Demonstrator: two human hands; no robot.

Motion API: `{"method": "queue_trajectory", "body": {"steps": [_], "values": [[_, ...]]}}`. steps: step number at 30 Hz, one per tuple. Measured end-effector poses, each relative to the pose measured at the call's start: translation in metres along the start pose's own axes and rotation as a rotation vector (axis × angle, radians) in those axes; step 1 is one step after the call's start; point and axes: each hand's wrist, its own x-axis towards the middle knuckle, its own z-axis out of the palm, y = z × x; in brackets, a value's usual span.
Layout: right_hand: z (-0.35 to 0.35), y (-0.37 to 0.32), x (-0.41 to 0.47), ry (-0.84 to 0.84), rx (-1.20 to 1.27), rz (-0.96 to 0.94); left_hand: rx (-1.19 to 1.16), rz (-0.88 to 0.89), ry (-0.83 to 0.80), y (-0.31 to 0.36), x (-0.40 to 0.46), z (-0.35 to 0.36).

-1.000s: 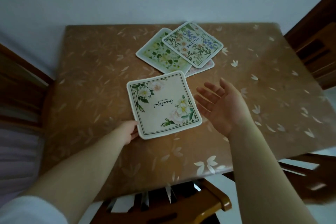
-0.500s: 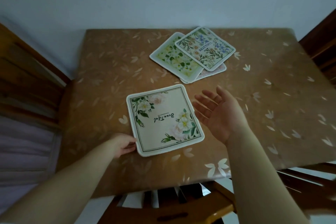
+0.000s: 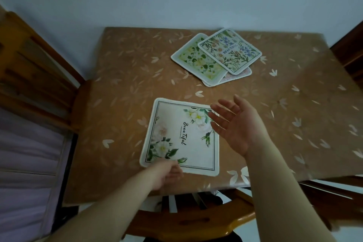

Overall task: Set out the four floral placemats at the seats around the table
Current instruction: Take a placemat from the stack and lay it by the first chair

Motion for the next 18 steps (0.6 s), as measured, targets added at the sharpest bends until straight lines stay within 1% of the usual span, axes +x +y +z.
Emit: {"method": "queue_trajectory", "body": {"steps": [1,2,4,5,6,9,14,18], "values": [[-0.002,-0.002,-0.001,0.003,0.001,-0.007,0.001,0.089,0.105,0.013,0.005,-0.007],[-0.004,-0.003,-0.002,0.007,0.002,-0.012,0.029,0.198,0.257,0.027,0.011,-0.019],[-0.007,-0.004,-0.005,0.014,0.003,-0.013,0.196,0.378,0.568,0.054,0.017,-0.044],[-0.009,-0.003,-0.006,0.018,0.002,-0.011,0.263,0.418,0.653,0.063,0.019,-0.055],[-0.011,-0.001,-0.008,0.019,0.001,-0.010,0.302,0.417,0.670,0.068,0.022,-0.064],[-0.016,0.000,-0.014,0.025,-0.001,-0.013,0.273,0.293,0.501,0.072,0.030,-0.072],[-0.028,-0.004,-0.019,0.057,0.001,-0.031,0.248,0.242,0.373,0.071,0.029,-0.069],[-0.033,-0.001,-0.017,0.082,-0.006,-0.025,0.251,0.251,0.358,0.066,0.028,-0.065]]}}
